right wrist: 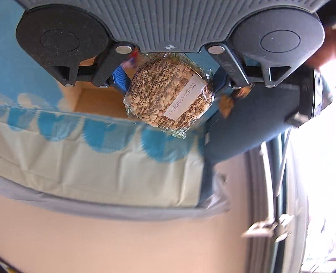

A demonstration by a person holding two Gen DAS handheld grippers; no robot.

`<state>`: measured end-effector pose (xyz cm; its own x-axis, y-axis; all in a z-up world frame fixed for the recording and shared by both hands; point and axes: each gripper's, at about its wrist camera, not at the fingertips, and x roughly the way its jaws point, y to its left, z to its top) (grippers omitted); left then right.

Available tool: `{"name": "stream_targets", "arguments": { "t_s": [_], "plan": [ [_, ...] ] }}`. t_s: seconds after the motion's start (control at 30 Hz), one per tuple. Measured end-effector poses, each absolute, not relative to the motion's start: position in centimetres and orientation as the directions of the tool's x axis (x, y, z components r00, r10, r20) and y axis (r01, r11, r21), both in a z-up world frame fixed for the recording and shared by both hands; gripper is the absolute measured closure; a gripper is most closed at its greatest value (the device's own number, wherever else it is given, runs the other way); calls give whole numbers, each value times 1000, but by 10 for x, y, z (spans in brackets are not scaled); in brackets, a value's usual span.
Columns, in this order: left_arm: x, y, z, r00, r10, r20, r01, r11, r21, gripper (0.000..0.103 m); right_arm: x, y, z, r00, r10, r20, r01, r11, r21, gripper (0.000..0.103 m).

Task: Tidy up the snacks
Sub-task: 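Lift the rice-cake bag with right tool while left tool holds the brown packet, then carry both snacks over the box and open both tools to drop them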

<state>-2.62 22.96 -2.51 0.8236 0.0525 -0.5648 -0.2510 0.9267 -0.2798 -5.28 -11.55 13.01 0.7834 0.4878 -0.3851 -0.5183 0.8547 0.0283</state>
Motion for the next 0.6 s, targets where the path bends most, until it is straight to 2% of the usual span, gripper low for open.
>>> {"name": "stream_targets", "arguments": {
  "t_s": [0.2,0.5,0.6],
  "plan": [
    [-25,219,-23,822,74,-565,-238,945,-223,61,-19,-175,148,839,437,-325,-420,899,124,23],
    [-30,210,-19,815,133,-564,-271,948,-168,61,35,-214,76,841,404,-359,-333,910,245,23],
    [-31,205,-17,814,145,-563,-275,949,-153,61,36,-225,73,857,419,-302,-346,900,266,23]
  ]
}}
